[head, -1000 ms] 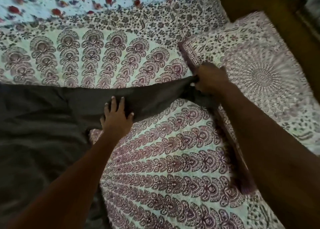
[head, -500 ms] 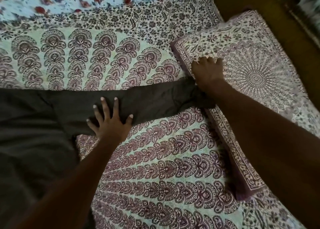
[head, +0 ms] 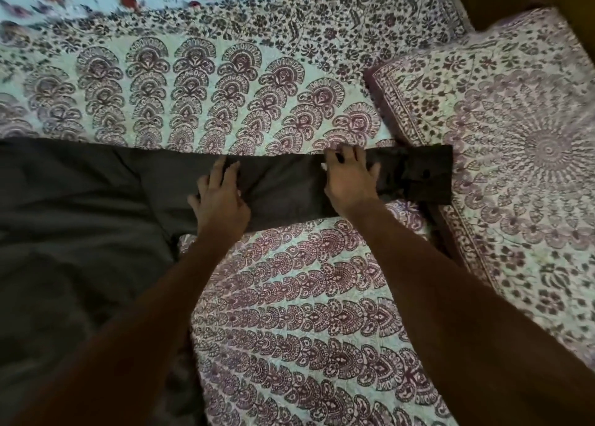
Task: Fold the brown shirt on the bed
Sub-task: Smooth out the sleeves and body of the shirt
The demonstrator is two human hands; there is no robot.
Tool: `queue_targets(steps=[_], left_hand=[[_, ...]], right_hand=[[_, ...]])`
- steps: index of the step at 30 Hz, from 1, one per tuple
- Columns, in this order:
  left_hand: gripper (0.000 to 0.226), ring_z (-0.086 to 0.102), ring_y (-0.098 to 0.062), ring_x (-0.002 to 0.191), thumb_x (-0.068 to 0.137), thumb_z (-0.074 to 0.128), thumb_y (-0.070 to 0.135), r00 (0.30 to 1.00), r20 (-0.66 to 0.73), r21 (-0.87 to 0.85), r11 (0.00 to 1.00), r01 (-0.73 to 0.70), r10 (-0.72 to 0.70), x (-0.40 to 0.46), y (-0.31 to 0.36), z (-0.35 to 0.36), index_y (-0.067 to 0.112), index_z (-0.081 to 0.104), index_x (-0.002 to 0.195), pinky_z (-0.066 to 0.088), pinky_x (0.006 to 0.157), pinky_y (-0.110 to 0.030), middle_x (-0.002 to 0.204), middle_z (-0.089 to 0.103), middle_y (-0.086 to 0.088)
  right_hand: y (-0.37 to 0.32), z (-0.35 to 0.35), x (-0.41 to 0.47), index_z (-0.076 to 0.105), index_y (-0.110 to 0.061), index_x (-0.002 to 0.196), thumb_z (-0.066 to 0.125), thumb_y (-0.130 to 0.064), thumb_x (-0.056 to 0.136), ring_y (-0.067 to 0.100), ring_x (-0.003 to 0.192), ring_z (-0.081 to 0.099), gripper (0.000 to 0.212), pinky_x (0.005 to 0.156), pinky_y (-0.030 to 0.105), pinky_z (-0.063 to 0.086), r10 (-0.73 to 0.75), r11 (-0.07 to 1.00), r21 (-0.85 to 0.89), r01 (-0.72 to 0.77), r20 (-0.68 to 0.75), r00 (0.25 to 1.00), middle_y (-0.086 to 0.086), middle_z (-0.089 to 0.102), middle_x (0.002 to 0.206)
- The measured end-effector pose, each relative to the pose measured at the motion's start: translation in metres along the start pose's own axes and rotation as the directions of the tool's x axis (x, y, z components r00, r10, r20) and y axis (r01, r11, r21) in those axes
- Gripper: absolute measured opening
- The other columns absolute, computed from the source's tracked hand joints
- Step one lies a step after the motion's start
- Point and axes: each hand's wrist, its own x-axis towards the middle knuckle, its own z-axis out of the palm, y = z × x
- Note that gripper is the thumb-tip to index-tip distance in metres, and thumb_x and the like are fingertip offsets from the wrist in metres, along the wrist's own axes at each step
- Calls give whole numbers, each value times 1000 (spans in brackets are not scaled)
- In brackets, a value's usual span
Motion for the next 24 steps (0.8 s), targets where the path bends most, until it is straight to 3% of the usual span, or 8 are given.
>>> queue_targets(steps=[3, 7, 11, 15, 21, 24], left_hand=[[80, 29, -34, 126, 80, 56, 3, 1000, -10, 53, 999, 0, 0, 16, -15, -14, 34, 37, 151, 30, 102, -65, 162, 26, 10], [51, 30, -38, 126, 95, 57, 12, 999, 32, 118, 993, -11, 7, 41, -24, -18, 24, 47, 143, 30, 99, -64, 146, 38, -7], [25, 34, -33, 131, 97, 60, 19, 998, 62, 6, 1000, -12, 12, 71, -19, -26, 20, 58, 122, 25, 103, -57, 135, 49, -9], [33, 31, -35, 134, 93, 68, 32, 995, 96, -16, 999, -30, 31, 85, -22, -27, 23, 56, 122, 25, 106, -60, 139, 39, -10], [21, 32, -39, 132, 95, 66, 30, 999, 45, 28, 999, -16, 15, 95, -20, -20, 16, 61, 109, 24, 107, -63, 137, 37, -16], [25, 37, -41, 127, 95, 64, 23, 998, -56, 117, 993, -26, 33, 93, -11, -16, 10, 58, 116, 32, 104, -59, 135, 40, -20]], right_hand=[[-18, 0, 17, 35, -17, 151, 54, -15, 95, 36, 146, 21, 59, 109, 72, 25, -29, 998, 63, 26, 50, 998, 12, 28, 156], [-28, 0, 34, 50, -10, 134, 62, -10, 91, 38, 137, 29, 45, 106, 70, 28, 78, 994, 72, -81, 35, 996, 15, 39, 142], [-26, -3, 42, 56, -12, 129, 64, -8, 88, 37, 137, 30, 42, 107, 67, 26, 124, 990, 66, -125, 17, 992, 14, 43, 139], [-22, 0, 48, 56, -14, 129, 62, -5, 85, 38, 135, 32, 45, 105, 62, 28, 105, 994, 2, -105, -102, 989, 17, 40, 140], [-16, 1, 54, 57, -14, 127, 66, -15, 90, 39, 135, 38, 39, 110, 64, 29, 145, 989, 41, -142, -91, 985, 17, 39, 142], [-2, 2, 47, 57, -13, 127, 61, -37, 96, 41, 136, 33, 40, 108, 67, 27, 154, 987, -17, -158, -139, 978, 19, 40, 141]])
